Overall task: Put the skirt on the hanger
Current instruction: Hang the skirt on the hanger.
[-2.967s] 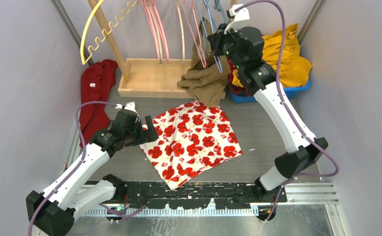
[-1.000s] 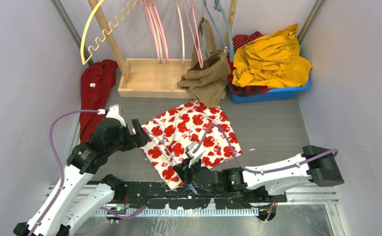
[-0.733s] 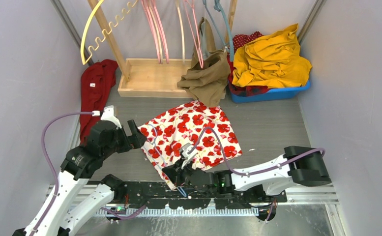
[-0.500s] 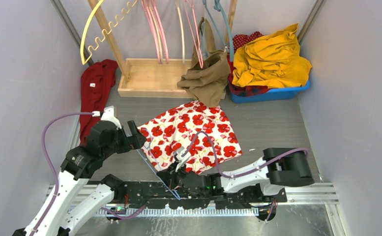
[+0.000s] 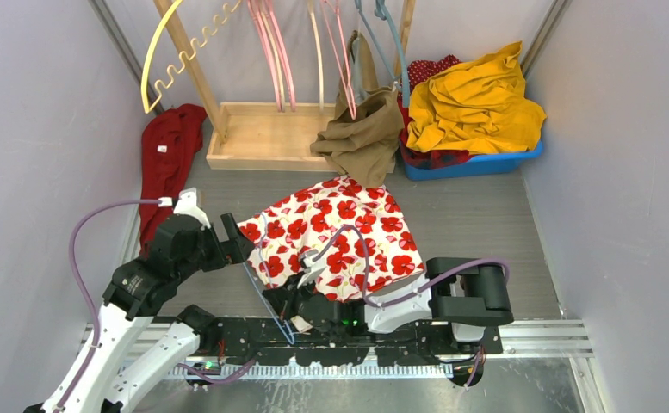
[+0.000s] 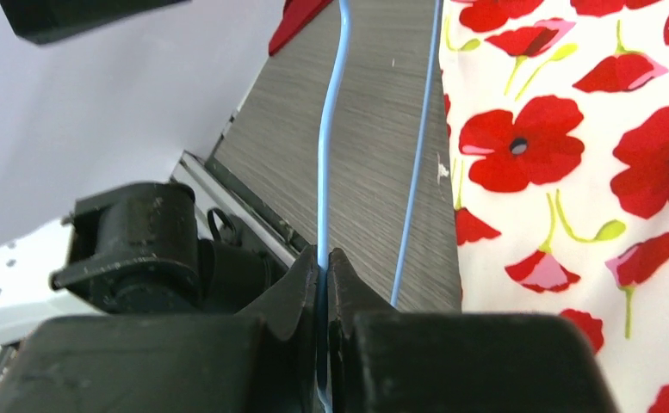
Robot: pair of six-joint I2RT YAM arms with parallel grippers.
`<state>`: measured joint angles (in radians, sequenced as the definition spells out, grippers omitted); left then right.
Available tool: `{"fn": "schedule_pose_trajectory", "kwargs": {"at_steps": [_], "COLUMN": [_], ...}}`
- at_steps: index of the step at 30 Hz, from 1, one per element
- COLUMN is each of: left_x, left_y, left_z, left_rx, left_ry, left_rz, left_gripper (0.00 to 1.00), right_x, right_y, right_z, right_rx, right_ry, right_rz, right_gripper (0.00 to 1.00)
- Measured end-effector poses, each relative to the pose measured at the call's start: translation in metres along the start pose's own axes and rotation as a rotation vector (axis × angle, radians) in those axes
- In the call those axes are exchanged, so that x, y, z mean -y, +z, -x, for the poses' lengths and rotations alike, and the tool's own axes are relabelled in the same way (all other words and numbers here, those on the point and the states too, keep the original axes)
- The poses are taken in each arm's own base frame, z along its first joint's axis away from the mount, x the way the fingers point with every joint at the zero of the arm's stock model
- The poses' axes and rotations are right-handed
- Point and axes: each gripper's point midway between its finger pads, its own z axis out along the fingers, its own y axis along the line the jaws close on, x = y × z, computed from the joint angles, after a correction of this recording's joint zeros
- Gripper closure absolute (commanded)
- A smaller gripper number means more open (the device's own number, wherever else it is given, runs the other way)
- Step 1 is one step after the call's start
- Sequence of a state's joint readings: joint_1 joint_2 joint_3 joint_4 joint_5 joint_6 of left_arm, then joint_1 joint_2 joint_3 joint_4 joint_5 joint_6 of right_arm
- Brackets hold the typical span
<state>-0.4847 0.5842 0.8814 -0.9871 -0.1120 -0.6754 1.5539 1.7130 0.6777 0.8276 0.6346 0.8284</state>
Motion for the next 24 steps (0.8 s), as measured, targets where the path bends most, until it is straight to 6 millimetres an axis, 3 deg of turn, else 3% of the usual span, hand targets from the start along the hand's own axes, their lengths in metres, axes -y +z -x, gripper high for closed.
{"fn": "schedule_pose_trajectory", "kwargs": {"at_steps": [6, 16, 24], "left_x": [0.0, 0.001, 0.0], "left_y": [-0.001, -0.003, -0.003], "left_z": [0.0, 0.001, 0.001], "left_rx": [0.005, 0.012, 0.012], "left_ry": [-0.001, -0.002, -0.002], "left_rz": [-0.003, -0.009, -0.009], "left_gripper": [0.01, 0.01, 0.0], "right_x": [-0.003, 0.017, 0.029], "right_y": [0.009, 0.028, 0.03], "right_z": [0.012, 0.005, 0.01], "right_rx": [0.047, 0.07, 0.106], "right_ry": [0.066, 0.104, 0.136], "right_rz": [-0.04, -0.146, -0.194], "right_gripper": [0.99, 0.99, 0.99]}}
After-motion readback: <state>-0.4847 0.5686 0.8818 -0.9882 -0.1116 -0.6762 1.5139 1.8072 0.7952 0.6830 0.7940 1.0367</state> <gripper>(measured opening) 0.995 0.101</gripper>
